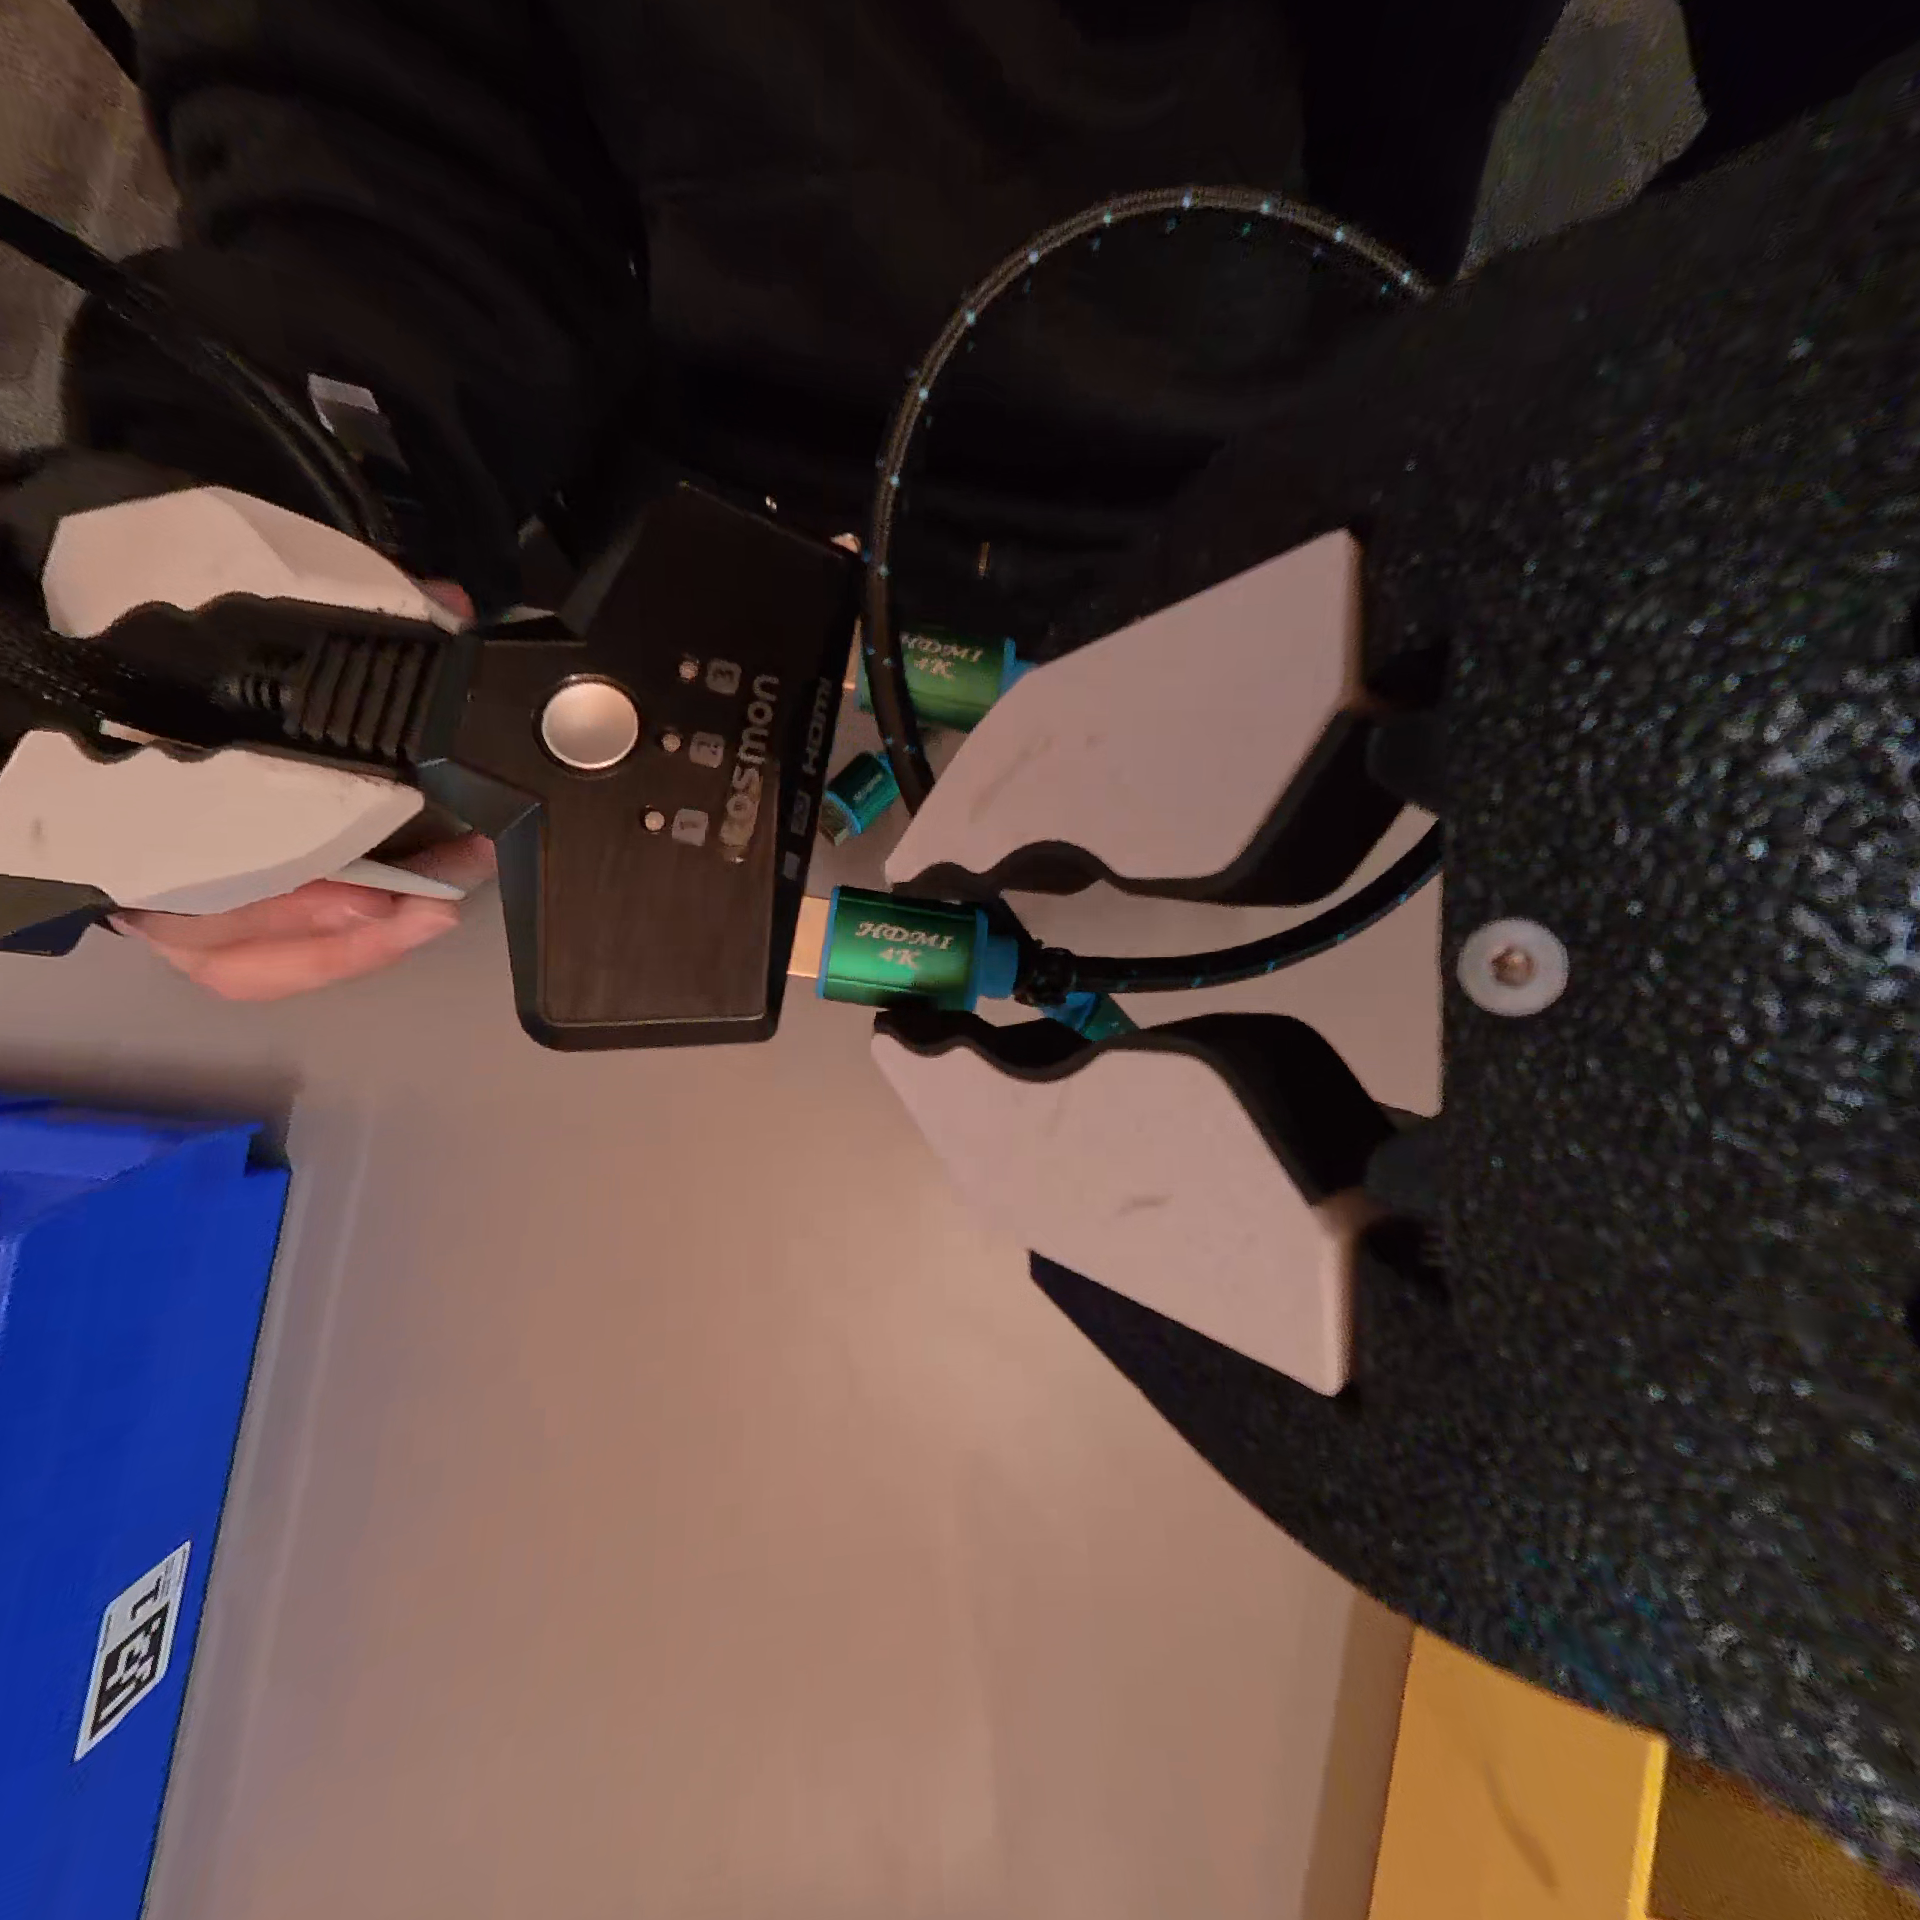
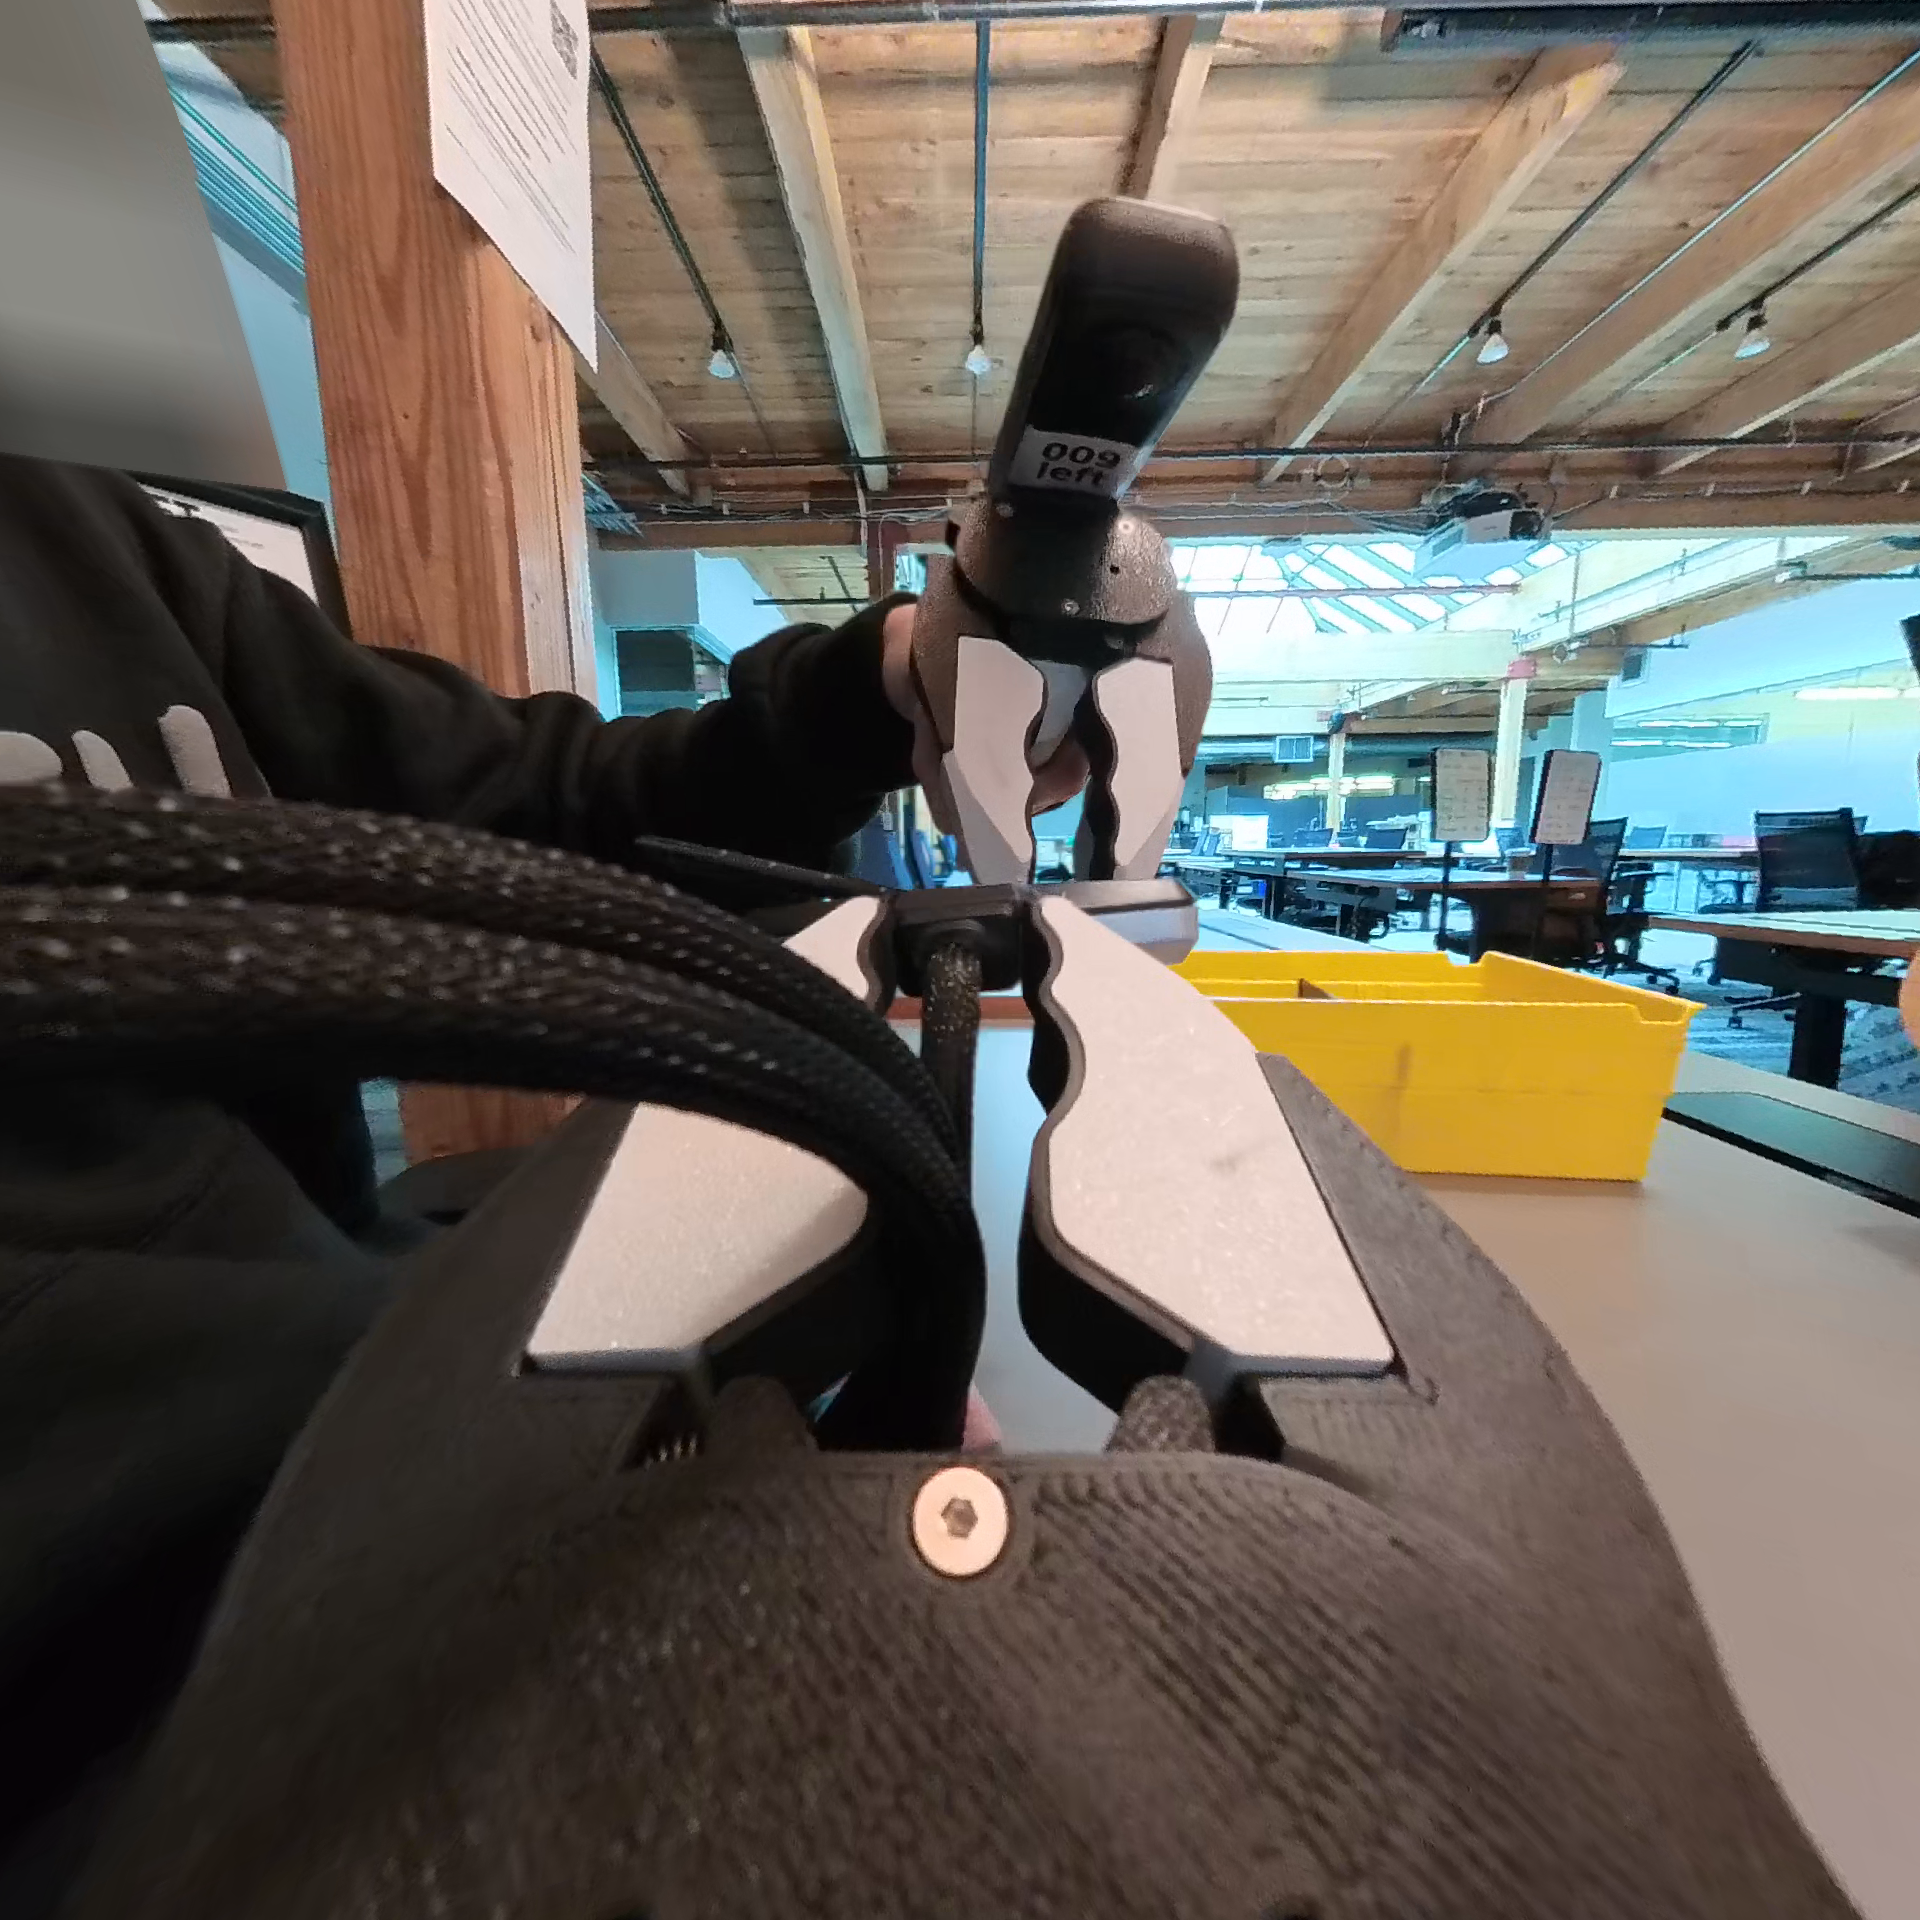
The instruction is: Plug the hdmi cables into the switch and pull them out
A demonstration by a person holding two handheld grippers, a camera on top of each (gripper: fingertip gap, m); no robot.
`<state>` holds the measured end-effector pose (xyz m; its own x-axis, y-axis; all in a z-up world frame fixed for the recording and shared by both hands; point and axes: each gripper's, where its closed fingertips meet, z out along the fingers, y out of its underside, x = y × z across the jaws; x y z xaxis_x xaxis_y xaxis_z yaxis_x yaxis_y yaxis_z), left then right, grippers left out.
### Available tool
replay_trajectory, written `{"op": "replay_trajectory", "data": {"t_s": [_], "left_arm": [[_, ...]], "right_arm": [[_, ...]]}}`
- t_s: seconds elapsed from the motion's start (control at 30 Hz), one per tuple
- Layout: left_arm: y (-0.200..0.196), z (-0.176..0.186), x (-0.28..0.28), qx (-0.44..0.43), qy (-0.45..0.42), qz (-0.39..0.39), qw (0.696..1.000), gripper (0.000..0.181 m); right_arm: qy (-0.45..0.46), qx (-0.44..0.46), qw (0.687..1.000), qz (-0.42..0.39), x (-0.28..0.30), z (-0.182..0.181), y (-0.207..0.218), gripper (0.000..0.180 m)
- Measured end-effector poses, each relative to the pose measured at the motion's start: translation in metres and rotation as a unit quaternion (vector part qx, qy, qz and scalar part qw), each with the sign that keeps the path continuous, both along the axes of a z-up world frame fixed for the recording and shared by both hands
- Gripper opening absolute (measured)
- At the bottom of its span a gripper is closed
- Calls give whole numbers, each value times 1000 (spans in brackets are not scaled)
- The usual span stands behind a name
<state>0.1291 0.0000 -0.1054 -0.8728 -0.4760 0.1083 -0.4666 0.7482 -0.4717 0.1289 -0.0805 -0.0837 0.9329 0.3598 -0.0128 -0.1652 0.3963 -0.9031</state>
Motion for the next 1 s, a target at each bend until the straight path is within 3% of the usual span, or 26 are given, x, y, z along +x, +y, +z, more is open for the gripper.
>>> {"op": "replay_trajectory", "data": {"t_s": [0.03, 0.27, 0.5, 0.73, 0.83, 1.0], "left_arm": [[0, 1, 0, -8, 4, 2, 1000, 20], [3, -3, -1, -12, -6, -3, 1000, 20], [2, 14, 9, -12, -156, -49, 986, 20], [0, 18, 14, 0, -225, -62, 972, 19], [1, 17, 17, -5, -218, -46, 975, 20], [-8, 28, 11, -95, -196, -39, 975, 20]], "right_arm": [[-7, -1, 1000, -4, 0, 0, 0, 23], [-39, -11, 999, -15, -5, -4, 4, 21], [9, 38, 999, -4, -1, 6, 4, 24], [12, 54, 998, -10, -1, 12, 3, 25], [17, 60, 998, -10, -1, 11, 4, 25], [17, 82, 997, -5, -1, 18, -4, 24]]}}
